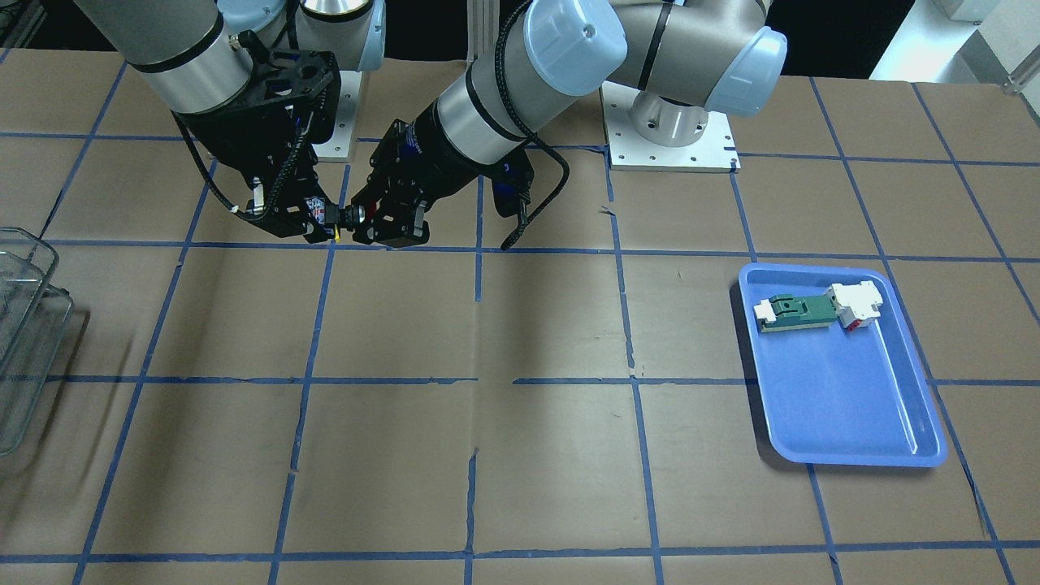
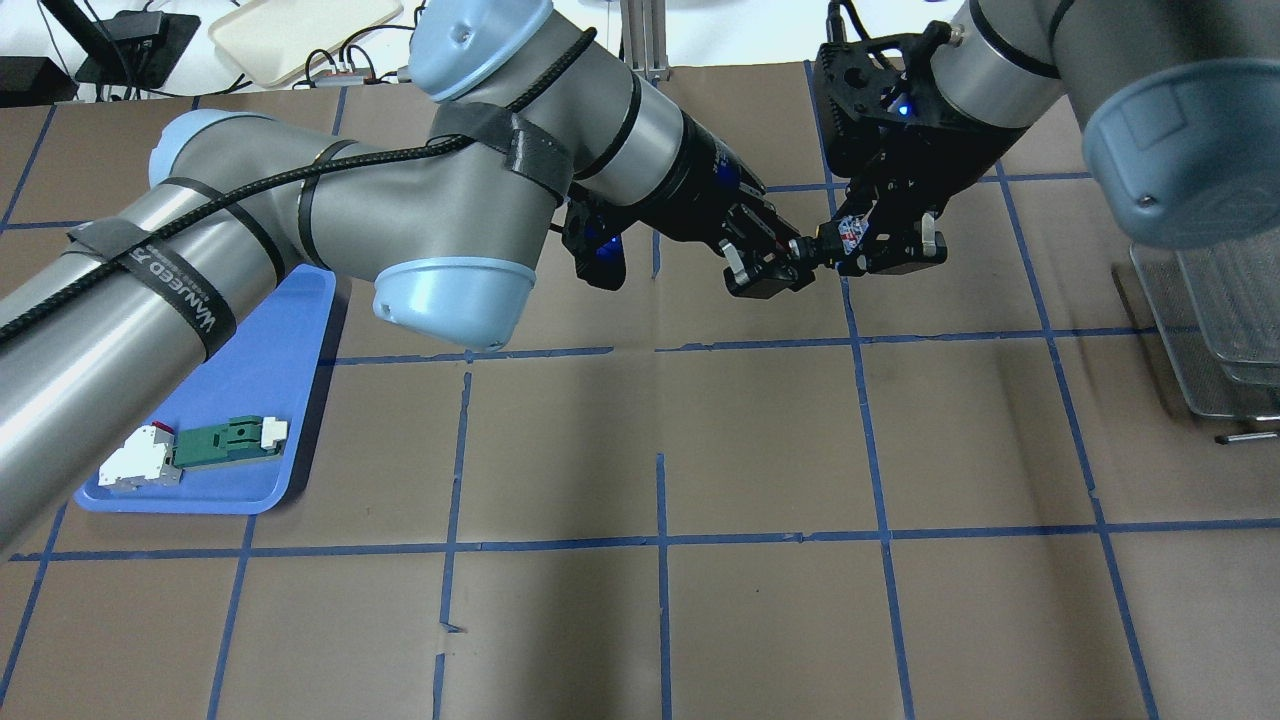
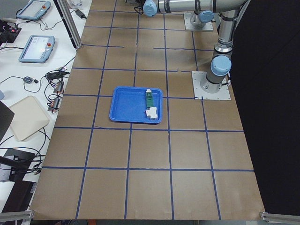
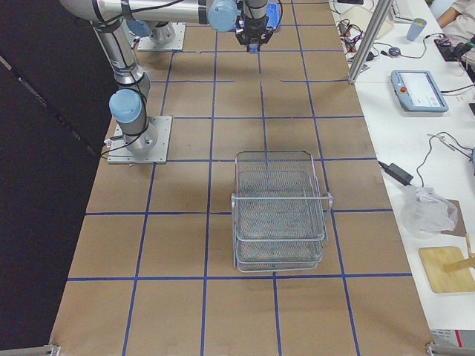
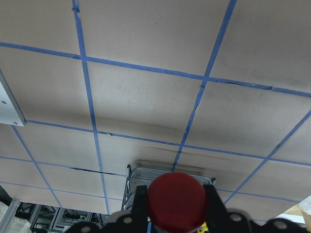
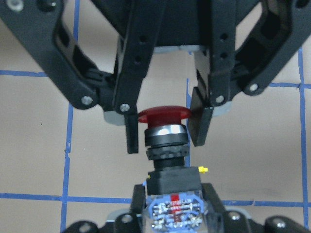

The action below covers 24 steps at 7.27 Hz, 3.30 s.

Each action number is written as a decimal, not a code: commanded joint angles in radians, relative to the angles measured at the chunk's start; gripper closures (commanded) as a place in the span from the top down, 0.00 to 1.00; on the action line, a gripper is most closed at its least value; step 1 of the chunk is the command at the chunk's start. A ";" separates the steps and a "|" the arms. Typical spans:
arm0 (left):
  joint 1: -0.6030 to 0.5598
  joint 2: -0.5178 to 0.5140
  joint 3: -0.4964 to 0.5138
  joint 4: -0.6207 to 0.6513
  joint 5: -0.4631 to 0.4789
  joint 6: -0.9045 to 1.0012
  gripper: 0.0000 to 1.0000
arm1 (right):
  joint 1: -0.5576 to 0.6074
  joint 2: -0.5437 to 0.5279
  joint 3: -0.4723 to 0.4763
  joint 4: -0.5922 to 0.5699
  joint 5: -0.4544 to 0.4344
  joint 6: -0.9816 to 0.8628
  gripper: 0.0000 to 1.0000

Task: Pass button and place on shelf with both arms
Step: 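Close the right gripper on the button body below the red cap, then open and withdraw the left gripper while the right gripper carries the button away, then lower the button into the wire basket while the left gripper returns over the tray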

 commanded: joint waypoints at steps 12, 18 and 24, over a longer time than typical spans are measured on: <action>0.525 0.117 0.002 -0.460 0.635 1.453 1.00 | -0.585 0.098 0.001 -0.139 -0.318 -0.369 0.00; 0.506 0.241 0.019 -0.585 0.682 1.822 1.00 | -0.745 0.219 -0.030 -0.138 -0.306 -0.462 0.00; 0.435 0.276 0.034 -0.689 0.646 2.233 1.00 | -0.739 0.244 -0.049 -0.153 -0.248 -0.450 0.76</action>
